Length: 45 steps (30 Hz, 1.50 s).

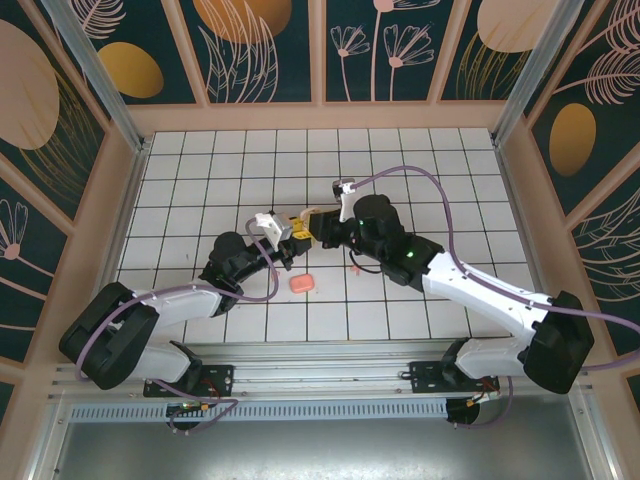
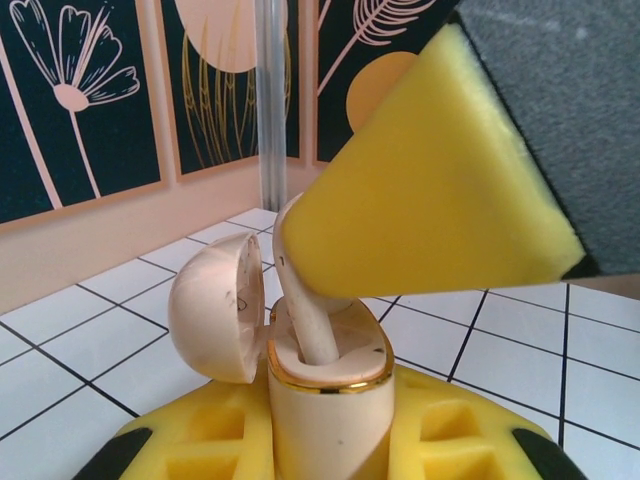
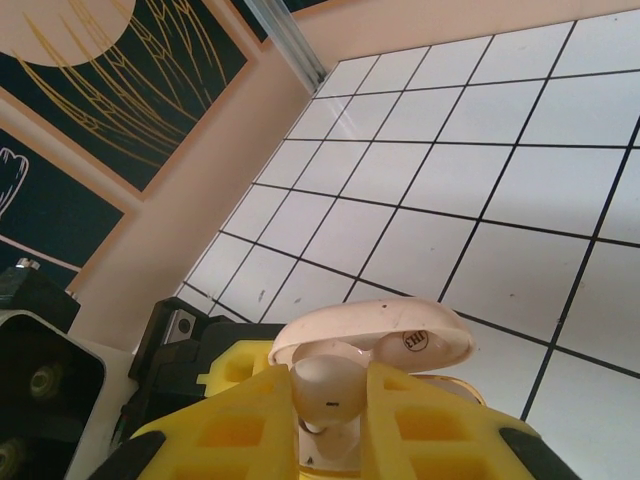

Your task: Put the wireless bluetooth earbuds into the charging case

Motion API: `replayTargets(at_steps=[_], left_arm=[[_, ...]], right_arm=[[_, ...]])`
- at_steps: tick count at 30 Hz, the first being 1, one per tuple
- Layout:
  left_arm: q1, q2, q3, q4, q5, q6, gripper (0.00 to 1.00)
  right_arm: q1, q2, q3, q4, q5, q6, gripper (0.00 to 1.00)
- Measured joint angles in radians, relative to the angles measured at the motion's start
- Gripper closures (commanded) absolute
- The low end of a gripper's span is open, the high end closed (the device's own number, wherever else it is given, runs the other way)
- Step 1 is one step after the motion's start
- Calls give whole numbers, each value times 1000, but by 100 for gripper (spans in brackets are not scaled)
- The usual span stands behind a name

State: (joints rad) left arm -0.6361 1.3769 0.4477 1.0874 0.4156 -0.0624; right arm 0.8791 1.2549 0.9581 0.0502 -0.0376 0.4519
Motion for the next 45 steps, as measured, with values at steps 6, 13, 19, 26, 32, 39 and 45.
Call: replayTargets(at_steps=[6,13,19,26,32,39,45], left_arm=[[0,-2,2,1,22,-8,93],[3,-3,3,1,40,-34,92],[3,-9,9,0,59,-38,92],[3,-21,11,-4,74,-37,92],[3,-22,11,-23,87,-37,92],[3,-39,11,-53,103,-29,92],[3,-45,12,-60,111,-19,92]], right_arm=[[0,-6,-8,13,-32,-29,80],[-1,-9,-8,12,-39,-61,80],[-2,-27,-8,-5,-43,-88,80],[-10,-41,-8,-17,-71,-132,79],[-24,-42,-8,-39,-110,-164,78],[-44,-46,3,-74,-170,-195,77],[-54,-46,19,-108,-200,-211,75]])
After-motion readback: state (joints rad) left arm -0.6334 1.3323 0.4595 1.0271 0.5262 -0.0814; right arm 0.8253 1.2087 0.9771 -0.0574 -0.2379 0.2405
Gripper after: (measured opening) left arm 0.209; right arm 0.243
